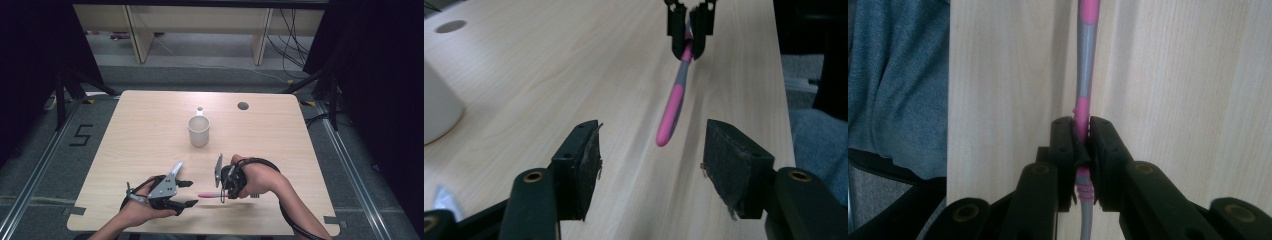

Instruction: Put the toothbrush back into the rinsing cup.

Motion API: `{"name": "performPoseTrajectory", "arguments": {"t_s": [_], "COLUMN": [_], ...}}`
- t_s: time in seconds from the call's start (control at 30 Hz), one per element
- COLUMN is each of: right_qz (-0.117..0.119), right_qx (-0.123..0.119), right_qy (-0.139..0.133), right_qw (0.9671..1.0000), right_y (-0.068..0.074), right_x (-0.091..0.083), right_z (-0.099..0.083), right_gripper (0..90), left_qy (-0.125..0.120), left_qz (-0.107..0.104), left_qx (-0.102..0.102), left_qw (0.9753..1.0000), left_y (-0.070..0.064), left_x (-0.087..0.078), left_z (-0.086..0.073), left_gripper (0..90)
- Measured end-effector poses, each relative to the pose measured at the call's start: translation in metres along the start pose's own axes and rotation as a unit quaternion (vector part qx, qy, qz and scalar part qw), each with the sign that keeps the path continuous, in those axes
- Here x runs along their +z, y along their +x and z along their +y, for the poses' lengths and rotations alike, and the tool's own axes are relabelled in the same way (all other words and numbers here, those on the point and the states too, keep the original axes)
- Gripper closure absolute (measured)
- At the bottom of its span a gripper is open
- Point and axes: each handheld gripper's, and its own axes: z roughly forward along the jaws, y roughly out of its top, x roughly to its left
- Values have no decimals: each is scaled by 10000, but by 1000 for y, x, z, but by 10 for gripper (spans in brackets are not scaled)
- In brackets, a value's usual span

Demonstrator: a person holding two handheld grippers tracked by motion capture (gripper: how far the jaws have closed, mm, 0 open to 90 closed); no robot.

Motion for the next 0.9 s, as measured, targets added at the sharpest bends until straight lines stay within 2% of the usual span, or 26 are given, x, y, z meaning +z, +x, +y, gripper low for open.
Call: {"name": "performPoseTrajectory", "arguments": {"t_s": [0.03, 0.1, 0.13, 0.17, 0.2, 0.23, 0.27, 0.33, 0.4, 0.43, 0.47, 0.5, 0.53, 0.6, 0.67, 0.7, 0.73, 0.77, 0.8, 0.83, 0.87, 0.9], "right_qz": [36, 24, 21, 19, 34, -29, 44, 6, 31, 13, 14, 5, 10, 5, 0, 33, 125, 31, 61, 4, 45, 55], "right_qx": [10, 41, 59, -6, 19, -79, 29, -140, -105, -45, -163, -99, -230, -140, -147, -242, -236, -362, -221, -298, -363, -264], "right_qy": [-18, 17, 17, -6, -4, -13, 5, -89, -68, -50, -84, -48, -68, -80, -93, -105, -239, -140, -88, -68, -117, -82], "right_qw": [10000, 10000, 10000, 10000, 10000, 10000, 10000, 9999, 9999, 10000, 9998, 9999, 9997, 9999, 9998, 9996, 9994, 9992, 9997, 9995, 9993, 9996], "right_y": [0, 2, 3, 2, 3, 2, 4, 2, 3, 4, 2, 3, 2, 3, 3, 2, 2, 2, 3, 3, 2, 3], "right_x": [0, -3, -4, -5, -6, -7, -7, -7, -9, -10, -9, -10, -10, -11, -12, -12, -10, -11, -12, -11, -11, -11], "right_z": [0, 3, 4, 4, 5, 7, 8, 10, 12, 14, 14, 15, 17, 18, 19, 21, 20, 23, 24, 24, 26, 27], "right_gripper": [816, 816, 816, 816, 817, 816, 816, 816, 816, 816, 816, 816, 816, 816, 816, 816, 816, 816, 816, 816, 816, 816], "left_qy": [20, 21, 90, 49, 97, 94, 95, 179, 167, 217, 201, 200, 251, 274, 280, 280, 278, 257, 253, 274, 281, 309], "left_qz": [-111, -184, -165, -211, -231, -232, -275, -302, -300, -314, -339, -333, -300, -321, -308, -320, -305, -299, -308, -359, -374, -334], "left_qx": [88, 140, 229, 206, 264, 218, 256, 346, 321, 376, 356, 349, 402, 375, 422, 411, 403, 373, 363, 381, 397, 441], "left_qw": [9999, 9997, 9996, 9996, 9993, 9994, 9992, 9988, 9989, 9986, 9986, 9986, 9984, 9984, 9982, 9983, 9983, 9985, 9985, 9983, 9981, 9980], "left_y": [-1, -4, -4, -5, -4, -5, -4, -2, -4, -3, -4, -4, -4, -4, -4, -4, -4, -4, -4, -3, -3, -3], "left_x": [4, 10, 11, 13, 15, 16, 18, 19, 22, 23, 24, 25, 26, 27, 29, 29, 30, 30, 30, 30, 31, 31], "left_z": [1, 3, 4, 5, 5, 5, 5, 5, 5, 5, 5, 5, 5, 5, 5, 5, 6, 7, 7, 8, 8, 9], "left_gripper": [405, 414, 421, 432, 442, 454, 468, 496, 513, 517, 523, 532, 536, 546, 560, 566, 576, 590, 596, 604, 611, 619]}}
